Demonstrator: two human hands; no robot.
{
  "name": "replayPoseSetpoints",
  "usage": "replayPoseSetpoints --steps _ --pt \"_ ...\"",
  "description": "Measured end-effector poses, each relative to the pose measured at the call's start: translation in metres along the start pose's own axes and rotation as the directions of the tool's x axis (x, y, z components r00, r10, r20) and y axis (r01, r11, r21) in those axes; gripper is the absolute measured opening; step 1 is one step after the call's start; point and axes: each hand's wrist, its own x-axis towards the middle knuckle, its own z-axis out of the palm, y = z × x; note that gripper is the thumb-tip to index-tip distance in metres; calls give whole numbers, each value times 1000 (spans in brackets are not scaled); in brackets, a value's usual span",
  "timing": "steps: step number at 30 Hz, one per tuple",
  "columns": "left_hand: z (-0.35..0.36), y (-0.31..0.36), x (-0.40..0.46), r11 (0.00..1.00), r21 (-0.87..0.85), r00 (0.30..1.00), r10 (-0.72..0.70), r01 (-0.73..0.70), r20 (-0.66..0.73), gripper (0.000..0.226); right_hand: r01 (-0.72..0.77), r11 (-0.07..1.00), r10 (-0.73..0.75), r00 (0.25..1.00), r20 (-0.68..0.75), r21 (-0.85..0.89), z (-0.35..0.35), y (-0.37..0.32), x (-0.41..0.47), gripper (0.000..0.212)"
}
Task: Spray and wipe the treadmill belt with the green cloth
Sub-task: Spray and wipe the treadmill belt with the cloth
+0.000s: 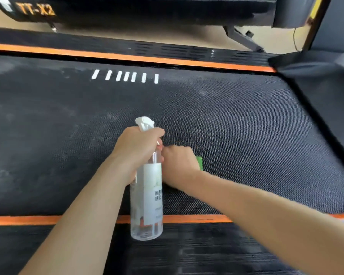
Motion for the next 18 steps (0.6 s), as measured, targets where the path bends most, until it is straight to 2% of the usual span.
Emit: replayPoseSetpoints --steps 2,4,6,7,8,9,11,14,16,18 --pt "-6 -2 0 1000 -13 1000 -13 13 -6 23 -68 995 62 994 -91 -66 -3 34 14 23" --pt "-8 -5 -2 999 -26 1000 -21 21 2 22 -279 945 250 953 -173 -168 -11 95 37 25" --pt "-6 -8 -3 1000 -9 1000 -5 5 14 23 -543 827 506 832 -228 -147 -23 154 48 30" --pt "-3 -9 -4 1000 11 1000 4 -4 20 24 -624 775 590 771 -239 -101 -23 170 48 33" --pt "-1 -10 -3 1000 29 1000 6 -6 24 25 -652 755 622 744 -245 -63 -20 173 48 34" --pt "2 -11 -2 999 38 1000 3 -4 30 25 -641 766 613 750 -246 -44 -15 162 46 34" --pt "8 -10 -1 999 37 999 -12 10 52 24 -525 850 503 834 -227 -44 -4 118 33 30" --pt "14 -6 -1 999 44 998 -5 3 56 24 -183 981 179 981 -73 -57 6 42 -9 28" --pt "14 -3 -4 999 36 1000 17 -18 22 24 1 999 -3 999 -32 -47 4 21 -29 30" --pt "11 -1 -8 1000 13 1000 24 -23 -14 23 27 997 -28 999 -20 -67 -3 33 -22 32"
